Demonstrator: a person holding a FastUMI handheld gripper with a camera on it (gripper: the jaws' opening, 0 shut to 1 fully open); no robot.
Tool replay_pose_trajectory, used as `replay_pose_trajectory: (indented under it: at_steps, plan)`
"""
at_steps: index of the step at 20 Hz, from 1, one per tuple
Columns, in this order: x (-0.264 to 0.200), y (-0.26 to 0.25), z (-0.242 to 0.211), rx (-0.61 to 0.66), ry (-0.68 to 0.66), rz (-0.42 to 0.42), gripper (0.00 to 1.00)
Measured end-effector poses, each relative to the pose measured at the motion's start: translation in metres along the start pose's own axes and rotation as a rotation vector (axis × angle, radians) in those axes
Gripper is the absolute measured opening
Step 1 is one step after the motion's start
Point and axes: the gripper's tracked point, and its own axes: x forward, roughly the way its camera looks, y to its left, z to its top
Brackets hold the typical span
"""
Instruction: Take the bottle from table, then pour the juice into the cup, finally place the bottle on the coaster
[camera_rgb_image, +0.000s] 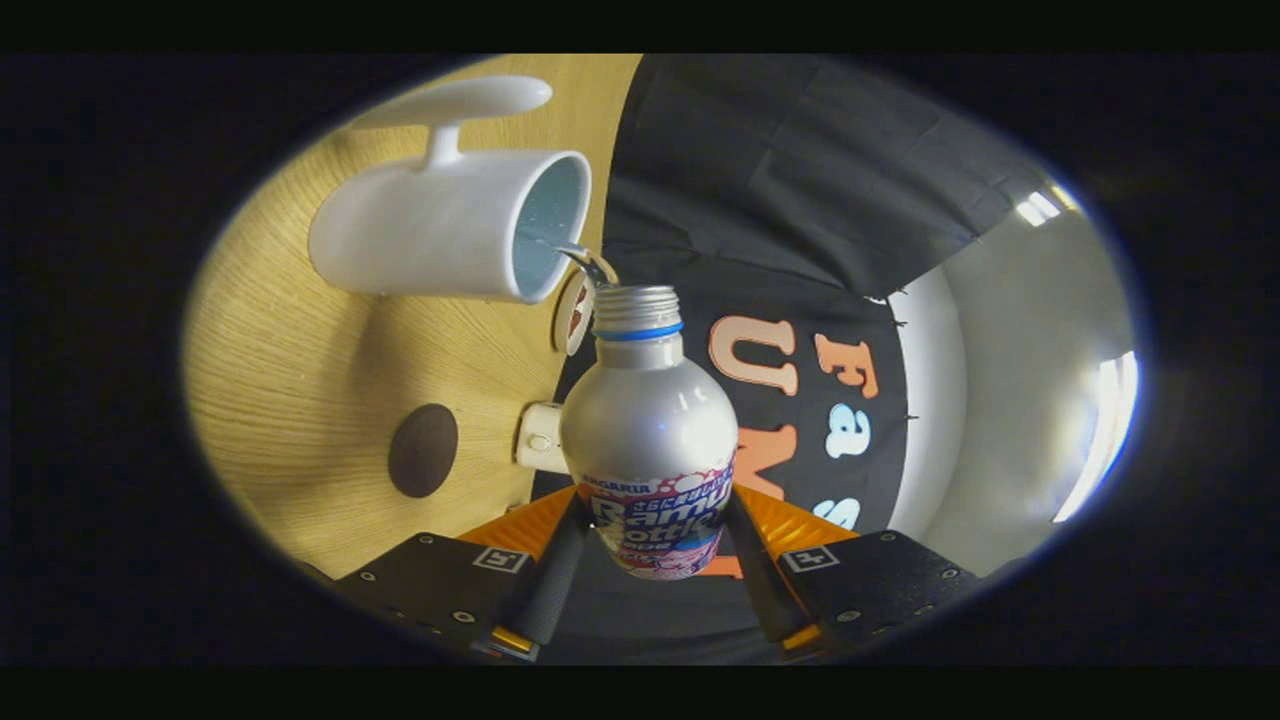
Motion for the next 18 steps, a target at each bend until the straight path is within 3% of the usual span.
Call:
replay_pose_trajectory:
  at_steps: [18]
  plan:
    - [-0.0027, 0.0002, 0.0025, -0.084, -0.044, -0.03, 0.76]
